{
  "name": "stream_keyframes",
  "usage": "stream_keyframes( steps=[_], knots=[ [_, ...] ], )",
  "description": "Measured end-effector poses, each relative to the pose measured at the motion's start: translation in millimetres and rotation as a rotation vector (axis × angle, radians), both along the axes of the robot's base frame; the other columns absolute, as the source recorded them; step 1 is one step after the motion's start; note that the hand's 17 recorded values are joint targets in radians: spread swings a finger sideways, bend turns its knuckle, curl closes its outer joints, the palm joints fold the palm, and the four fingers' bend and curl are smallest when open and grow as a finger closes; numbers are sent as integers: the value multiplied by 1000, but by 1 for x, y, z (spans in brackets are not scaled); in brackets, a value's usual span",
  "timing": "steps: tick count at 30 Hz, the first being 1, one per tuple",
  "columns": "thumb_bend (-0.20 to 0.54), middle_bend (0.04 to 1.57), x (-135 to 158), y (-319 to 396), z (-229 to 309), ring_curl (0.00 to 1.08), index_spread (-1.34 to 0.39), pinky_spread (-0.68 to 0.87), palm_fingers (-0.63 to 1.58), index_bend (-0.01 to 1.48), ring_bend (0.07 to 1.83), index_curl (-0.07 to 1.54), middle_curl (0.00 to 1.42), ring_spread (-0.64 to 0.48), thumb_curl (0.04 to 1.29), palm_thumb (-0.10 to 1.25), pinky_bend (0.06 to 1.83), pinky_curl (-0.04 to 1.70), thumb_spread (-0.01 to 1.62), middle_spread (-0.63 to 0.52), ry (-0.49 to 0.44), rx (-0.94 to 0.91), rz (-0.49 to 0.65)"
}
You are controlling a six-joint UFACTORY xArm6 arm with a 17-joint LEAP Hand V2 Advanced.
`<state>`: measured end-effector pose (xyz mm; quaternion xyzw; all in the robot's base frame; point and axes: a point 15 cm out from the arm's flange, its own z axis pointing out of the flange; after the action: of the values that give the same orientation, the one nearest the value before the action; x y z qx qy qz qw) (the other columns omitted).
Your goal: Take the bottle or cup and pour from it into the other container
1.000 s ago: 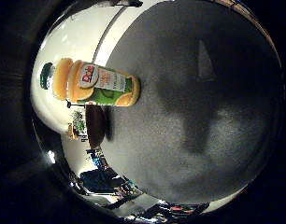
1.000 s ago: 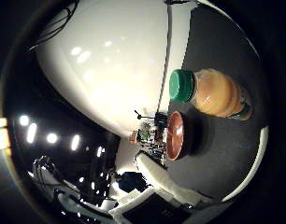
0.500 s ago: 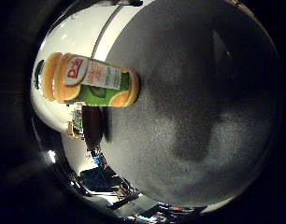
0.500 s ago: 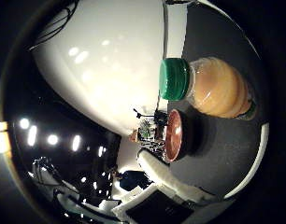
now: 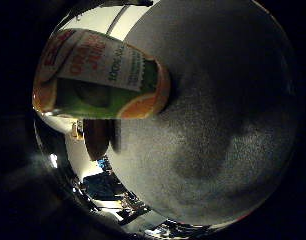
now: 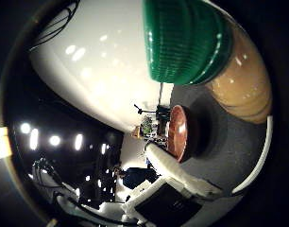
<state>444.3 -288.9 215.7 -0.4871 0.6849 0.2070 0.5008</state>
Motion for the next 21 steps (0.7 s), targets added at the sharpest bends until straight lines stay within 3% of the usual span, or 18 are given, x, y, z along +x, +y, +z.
stream_keyframes(
  steps=[5,8,11,14,17,21],
  knots=[
    [-6,320,5,7,-1,252,-208,381,326,179,543,296,351,110,348,696,679,6,1006,8,-6,-1,18],
    [-13,401,5,8,-1,282,-212,299,520,170,692,302,380,17,379,767,680,-10,999,-41,-10,-2,21],
    [-16,497,4,8,-3,345,-232,57,797,177,893,305,428,-87,413,821,846,-7,982,-88,-1,-3,25],
    [-19,605,3,9,-4,401,-276,-207,1076,198,987,340,494,-145,444,861,1054,40,943,-122,7,-2,27],
    [-24,756,4,13,-3,450,-301,-339,1215,392,1034,458,580,-164,479,884,1165,110,878,-129,10,3,38],
    [-21,908,8,23,-3,521,-263,-336,1202,704,1150,628,672,-184,529,943,1313,216,800,-124,9,9,63]
  ],
)
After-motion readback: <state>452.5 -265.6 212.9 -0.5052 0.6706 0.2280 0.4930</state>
